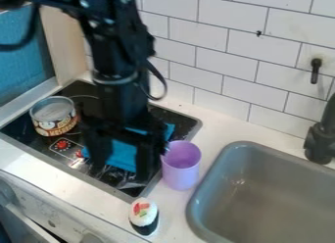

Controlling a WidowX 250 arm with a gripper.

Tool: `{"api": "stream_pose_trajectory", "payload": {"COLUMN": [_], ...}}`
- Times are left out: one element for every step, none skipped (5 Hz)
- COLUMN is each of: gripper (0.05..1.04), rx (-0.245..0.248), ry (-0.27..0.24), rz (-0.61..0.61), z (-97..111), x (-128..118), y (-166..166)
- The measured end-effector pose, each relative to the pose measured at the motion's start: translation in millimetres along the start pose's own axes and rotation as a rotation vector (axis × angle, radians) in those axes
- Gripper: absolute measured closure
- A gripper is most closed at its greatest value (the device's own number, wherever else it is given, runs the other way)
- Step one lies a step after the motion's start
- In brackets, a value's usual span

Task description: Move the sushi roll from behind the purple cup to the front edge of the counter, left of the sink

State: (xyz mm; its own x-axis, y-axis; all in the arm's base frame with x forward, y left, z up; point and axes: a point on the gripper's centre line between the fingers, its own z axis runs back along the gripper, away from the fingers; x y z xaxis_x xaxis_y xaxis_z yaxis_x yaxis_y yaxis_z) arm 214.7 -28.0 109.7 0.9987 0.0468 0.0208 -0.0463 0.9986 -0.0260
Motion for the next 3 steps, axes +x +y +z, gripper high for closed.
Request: {"api": "stream_pose_trajectory", "payload": {"gripper": [0.080, 0.081, 0.081], "rx": [0.017, 0.053, 0.071], "ry": [-0.002, 0.050, 0.116], "rz": [0.037, 0.092, 0.095], "z": [8.6, 9.7, 1.7], "x": [-10.0, -17.6, -21.3], "y": [16.9, 48.7, 76.8]}}
